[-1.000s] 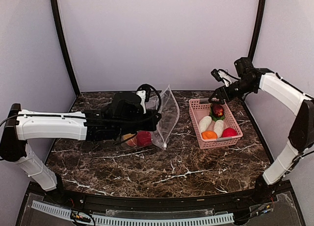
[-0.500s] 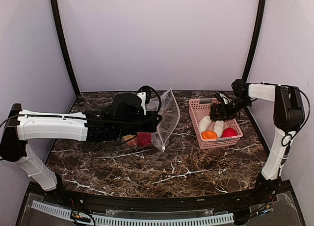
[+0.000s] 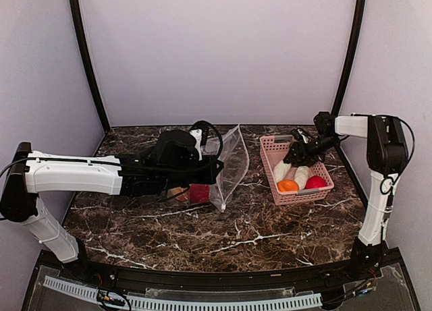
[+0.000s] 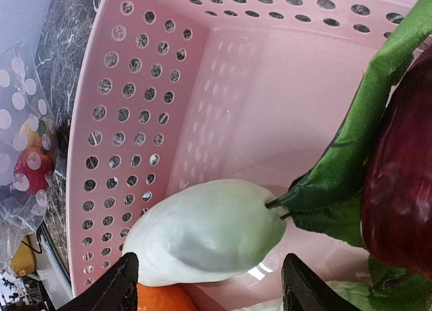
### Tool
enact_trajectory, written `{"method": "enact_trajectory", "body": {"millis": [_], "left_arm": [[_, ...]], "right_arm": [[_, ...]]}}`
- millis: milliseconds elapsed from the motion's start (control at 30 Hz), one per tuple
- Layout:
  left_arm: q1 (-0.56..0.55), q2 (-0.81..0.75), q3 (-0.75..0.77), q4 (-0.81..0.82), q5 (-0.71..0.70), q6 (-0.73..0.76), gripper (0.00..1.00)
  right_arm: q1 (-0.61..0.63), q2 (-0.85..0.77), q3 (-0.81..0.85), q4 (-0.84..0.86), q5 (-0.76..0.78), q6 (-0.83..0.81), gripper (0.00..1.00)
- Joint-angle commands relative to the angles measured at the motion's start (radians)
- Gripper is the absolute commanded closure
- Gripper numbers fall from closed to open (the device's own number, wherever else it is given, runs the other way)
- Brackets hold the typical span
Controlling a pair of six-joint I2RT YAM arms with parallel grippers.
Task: Place the food in the zip-top bag and seal the zipper
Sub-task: Pick up the fake vegetable from the bin.
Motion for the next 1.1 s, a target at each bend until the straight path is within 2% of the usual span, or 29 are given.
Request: {"method": "enact_trajectory", "body": {"millis": [0, 500, 833, 933, 1067], "left_arm": [[0.006, -0.001, -0.016, 0.009, 0.008, -0.007, 0.99], [0.006, 0.002, -0.013, 0.001, 0.009, -0.009, 0.99], [0.006, 0.006, -0.011, 0.0, 0.017, -0.012, 0.99], [0.006, 0.004, -0.01, -0.003, 0.015, -0.011, 0.99], [0.006, 0.006, -0.009, -0.004, 0.013, -0.01, 0.99]], "right_arm": [[0.019, 0.04, 0.057, -0.016, 0.014, 0.023, 0.3], [0.105, 0.102, 0.126, -0.049, 0.051, 0.023, 0.3], [0.117, 0.154, 0.181, -0.051, 0.031, 0.034, 0.32], [0.126, 0.153, 0.193, -0.047, 0.036, 0.033, 0.34], [0.131, 0.137, 0.2, -0.042, 0.029, 0.039, 0.43]]}}
